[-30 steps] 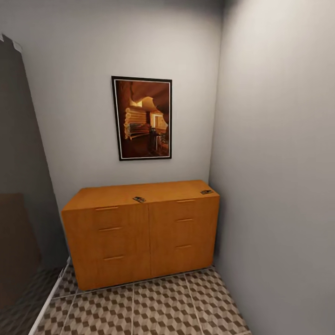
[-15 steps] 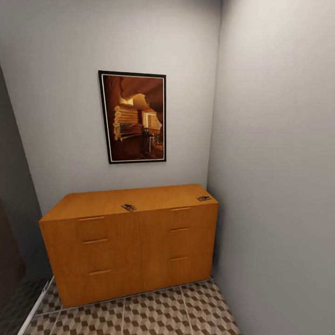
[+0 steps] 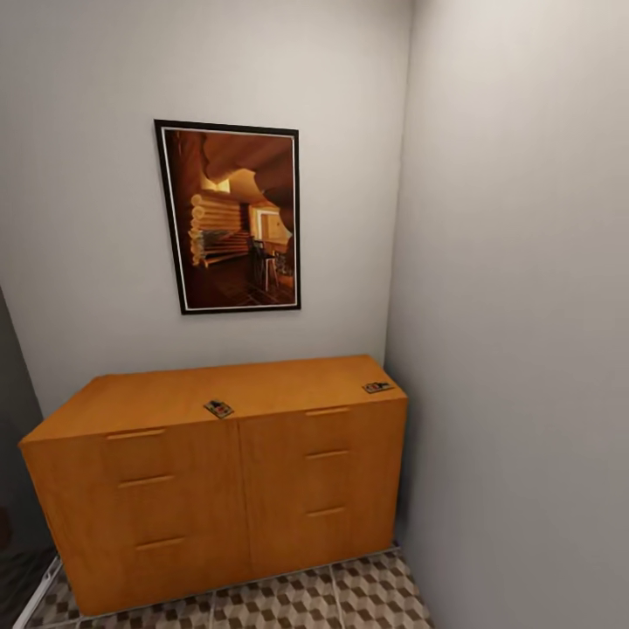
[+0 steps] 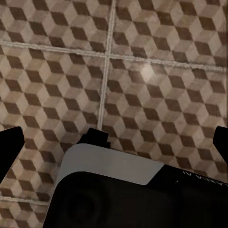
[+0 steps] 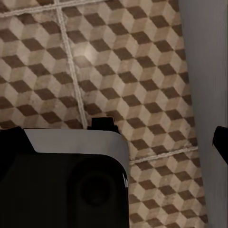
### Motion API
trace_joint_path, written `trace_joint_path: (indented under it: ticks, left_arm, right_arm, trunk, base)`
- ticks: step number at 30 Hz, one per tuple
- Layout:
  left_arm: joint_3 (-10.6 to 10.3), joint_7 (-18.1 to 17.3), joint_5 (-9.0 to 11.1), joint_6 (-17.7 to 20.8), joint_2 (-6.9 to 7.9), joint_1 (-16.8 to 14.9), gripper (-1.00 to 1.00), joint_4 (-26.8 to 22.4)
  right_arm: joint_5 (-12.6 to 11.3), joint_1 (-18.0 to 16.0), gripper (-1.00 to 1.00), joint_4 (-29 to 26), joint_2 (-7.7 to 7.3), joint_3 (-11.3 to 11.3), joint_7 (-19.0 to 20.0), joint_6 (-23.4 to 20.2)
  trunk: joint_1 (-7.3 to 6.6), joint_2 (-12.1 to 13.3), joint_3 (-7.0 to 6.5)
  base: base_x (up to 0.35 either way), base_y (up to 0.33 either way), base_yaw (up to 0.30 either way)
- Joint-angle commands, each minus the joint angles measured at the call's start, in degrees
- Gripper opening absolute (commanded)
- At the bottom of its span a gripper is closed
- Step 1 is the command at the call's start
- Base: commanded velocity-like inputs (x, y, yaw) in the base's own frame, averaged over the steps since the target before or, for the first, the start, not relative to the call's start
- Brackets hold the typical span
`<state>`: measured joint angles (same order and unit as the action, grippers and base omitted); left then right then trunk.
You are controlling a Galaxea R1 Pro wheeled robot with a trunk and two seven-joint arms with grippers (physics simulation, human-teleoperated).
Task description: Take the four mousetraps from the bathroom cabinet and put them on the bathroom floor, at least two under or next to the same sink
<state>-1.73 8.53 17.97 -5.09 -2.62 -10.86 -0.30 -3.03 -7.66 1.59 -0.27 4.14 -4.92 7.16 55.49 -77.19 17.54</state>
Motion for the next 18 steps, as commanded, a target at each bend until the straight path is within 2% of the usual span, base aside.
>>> trace_joint_path:
  ticks: [1, 6, 10, 18]
  left_arm:
    - [-0.2, 0.2, 0.3, -0.3, -0.02, 0.0, 1.0, 0.0]
    - [-0.2, 0.2, 0.3, -0.6, -0.02, 0.0, 1.0, 0.0]
    - [-0.2, 0.2, 0.4, -0.7, -0.02, 0.0, 1.0, 0.0]
    - [-0.2, 0.2, 0.4, -0.8, -0.02, 0.0, 1.0, 0.0]
  right_arm:
    - [-0.3, -0.1, 1.0, 0.2, 0.01, 0.4, -0.1, 0.3]
    - [-0.3, -0.1, 1.0, 0.2, 0.01, 0.4, -0.1, 0.3]
    - [-0.3, -0.1, 1.0, 0.2, 0.01, 0.4, -0.1, 0.3]
    - [-0.3, -0.1, 1.0, 0.2, 0.01, 0.4, -0.1, 0.3]
  trunk:
    - [0.03, 0.0, 0.07]
    - [0.03, 0.0, 0.07]
    - [0.03, 0.0, 0.07]
    - [0.03, 0.0, 0.07]
  base:
    - [0.312, -0.115, 0.0]
    - [0.284, -0.106, 0.0]
    - [0.146, -0.052, 0.035]
    - [0.03, -0.01, 0.21]
